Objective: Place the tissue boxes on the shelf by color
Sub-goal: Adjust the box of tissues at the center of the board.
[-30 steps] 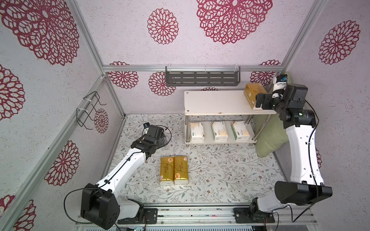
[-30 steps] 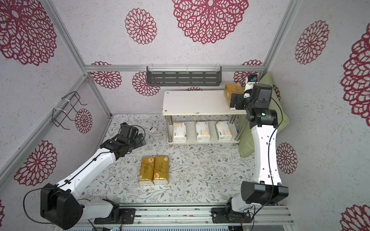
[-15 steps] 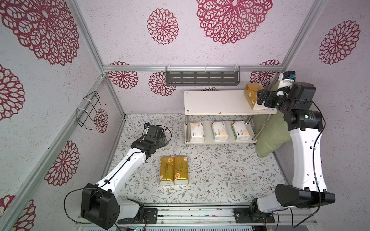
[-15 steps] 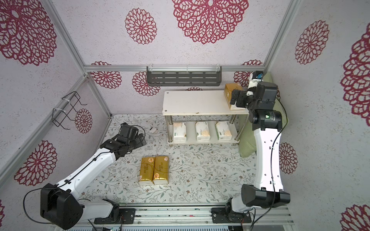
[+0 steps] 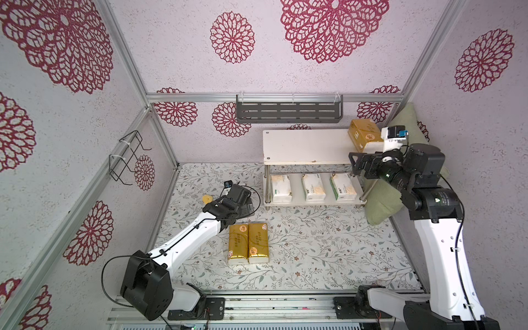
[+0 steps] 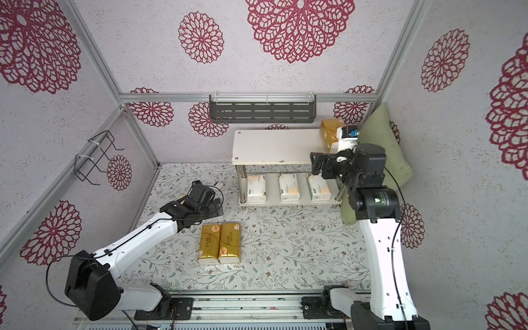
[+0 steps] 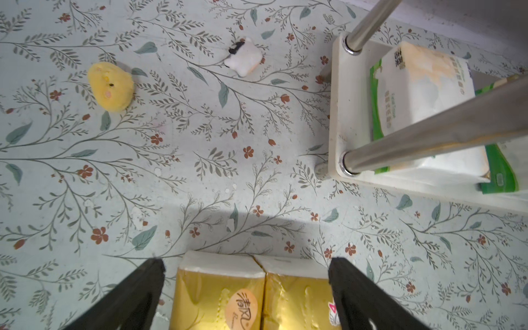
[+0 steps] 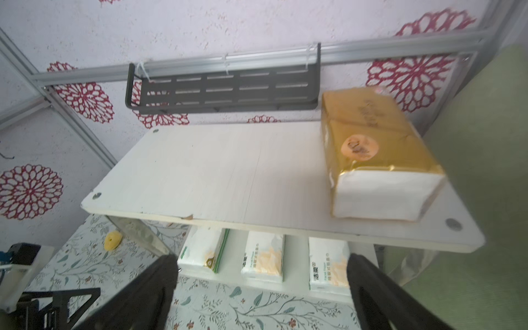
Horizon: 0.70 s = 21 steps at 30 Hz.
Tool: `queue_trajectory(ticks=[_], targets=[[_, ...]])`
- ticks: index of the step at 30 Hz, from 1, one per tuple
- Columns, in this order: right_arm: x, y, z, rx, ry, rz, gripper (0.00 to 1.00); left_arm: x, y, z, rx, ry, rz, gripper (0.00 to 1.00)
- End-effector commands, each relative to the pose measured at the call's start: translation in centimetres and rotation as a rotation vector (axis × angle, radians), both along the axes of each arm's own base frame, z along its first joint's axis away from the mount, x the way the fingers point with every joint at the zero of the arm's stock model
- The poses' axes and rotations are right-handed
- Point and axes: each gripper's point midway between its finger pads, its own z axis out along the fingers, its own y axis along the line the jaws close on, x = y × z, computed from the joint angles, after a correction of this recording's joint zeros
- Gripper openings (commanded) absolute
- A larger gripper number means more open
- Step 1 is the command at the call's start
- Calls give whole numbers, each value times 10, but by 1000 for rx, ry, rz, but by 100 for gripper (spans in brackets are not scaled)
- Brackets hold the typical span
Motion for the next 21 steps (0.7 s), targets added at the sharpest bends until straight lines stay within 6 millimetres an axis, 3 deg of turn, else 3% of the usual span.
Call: queue_trajectory(ticks=[1,12,15,21], targets=[[-9,12,-17,21,23,19,99,-12,-9,-15,2,41,2,97],[-33,66,-194,-63,347,129,99,-47,-44,-47,40,181,-63,97],[-40,74,-226,-85,400,148,99,-55,-52,-51,35,206,-86,97],[-42,80,-270,-114,467,136,99,-63,-65,-55,49,241,-138,97]])
